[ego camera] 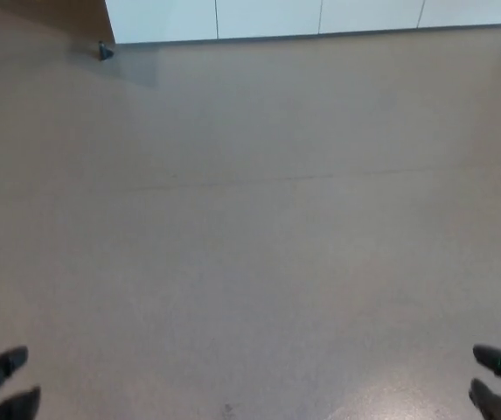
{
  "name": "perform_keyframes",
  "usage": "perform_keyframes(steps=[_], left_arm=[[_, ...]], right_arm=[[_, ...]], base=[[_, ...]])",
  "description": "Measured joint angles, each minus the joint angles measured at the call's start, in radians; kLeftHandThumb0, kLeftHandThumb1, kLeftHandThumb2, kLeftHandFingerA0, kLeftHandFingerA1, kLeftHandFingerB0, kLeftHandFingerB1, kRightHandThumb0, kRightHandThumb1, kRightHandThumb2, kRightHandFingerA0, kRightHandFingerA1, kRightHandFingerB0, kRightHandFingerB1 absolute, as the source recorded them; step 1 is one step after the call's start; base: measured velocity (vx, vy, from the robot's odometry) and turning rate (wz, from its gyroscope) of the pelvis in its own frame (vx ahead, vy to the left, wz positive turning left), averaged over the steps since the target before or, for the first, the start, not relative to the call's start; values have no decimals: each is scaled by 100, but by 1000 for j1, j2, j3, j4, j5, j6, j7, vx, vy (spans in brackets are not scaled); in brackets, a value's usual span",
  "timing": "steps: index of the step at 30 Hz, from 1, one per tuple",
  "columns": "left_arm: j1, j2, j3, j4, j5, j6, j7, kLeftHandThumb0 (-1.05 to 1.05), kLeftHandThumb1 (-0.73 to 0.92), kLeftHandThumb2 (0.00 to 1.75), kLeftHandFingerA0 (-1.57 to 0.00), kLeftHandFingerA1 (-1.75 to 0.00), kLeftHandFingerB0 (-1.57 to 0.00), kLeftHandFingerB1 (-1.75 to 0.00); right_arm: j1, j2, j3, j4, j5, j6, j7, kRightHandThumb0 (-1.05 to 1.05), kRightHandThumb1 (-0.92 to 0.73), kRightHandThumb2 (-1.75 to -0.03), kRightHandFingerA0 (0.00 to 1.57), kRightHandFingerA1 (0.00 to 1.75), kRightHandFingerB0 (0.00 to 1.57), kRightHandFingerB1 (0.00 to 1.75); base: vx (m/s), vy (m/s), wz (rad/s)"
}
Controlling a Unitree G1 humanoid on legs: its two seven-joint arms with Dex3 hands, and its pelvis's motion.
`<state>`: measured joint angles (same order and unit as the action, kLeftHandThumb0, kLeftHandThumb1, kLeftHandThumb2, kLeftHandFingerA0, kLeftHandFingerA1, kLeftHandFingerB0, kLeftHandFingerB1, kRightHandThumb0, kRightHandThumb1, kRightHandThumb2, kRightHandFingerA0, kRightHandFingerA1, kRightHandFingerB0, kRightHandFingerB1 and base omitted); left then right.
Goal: The robot walks towards an open cabinet and lifts its left hand to push the door towards the right to close it.
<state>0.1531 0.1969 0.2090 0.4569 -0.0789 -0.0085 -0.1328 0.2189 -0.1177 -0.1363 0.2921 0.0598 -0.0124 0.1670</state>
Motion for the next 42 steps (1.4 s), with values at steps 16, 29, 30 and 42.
perform_keyframes(steps=[16, 29, 30, 42], left_arm=[[63, -35, 32, -29, -59, -16, -82, -29, 82, 65, -32, -38, -24, -33], [78, -12, 27, -49, -57, -18, -92, -33, 81, 65, -38, -41, -26, -34], [78, -11, 26, -49, -57, -18, -92, -33, 81, 65, -38, -41, -27, -34], [72, -8, 14, -51, -57, -22, -98, -32, 81, 65, -38, -41, -27, -34]], right_arm=[[109, -5, -42, -63, 72, -22, 78, -51, -58, -98, 33, 57, 15, 47], [139, 5, -35, -62, 68, -49, 83, -51, -78, -63, 37, 45, 28, 36], [141, 6, -35, -61, 68, -50, 84, -50, -57, -98, 34, 58, 15, 48], [147, -6, -39, -35, 65, -86, 84, -51, -59, -99, 37, 59, 18, 49]], base=[[181, -208, 5], [318, 135, -6], [305, 62, 10], [398, -146, 34]])
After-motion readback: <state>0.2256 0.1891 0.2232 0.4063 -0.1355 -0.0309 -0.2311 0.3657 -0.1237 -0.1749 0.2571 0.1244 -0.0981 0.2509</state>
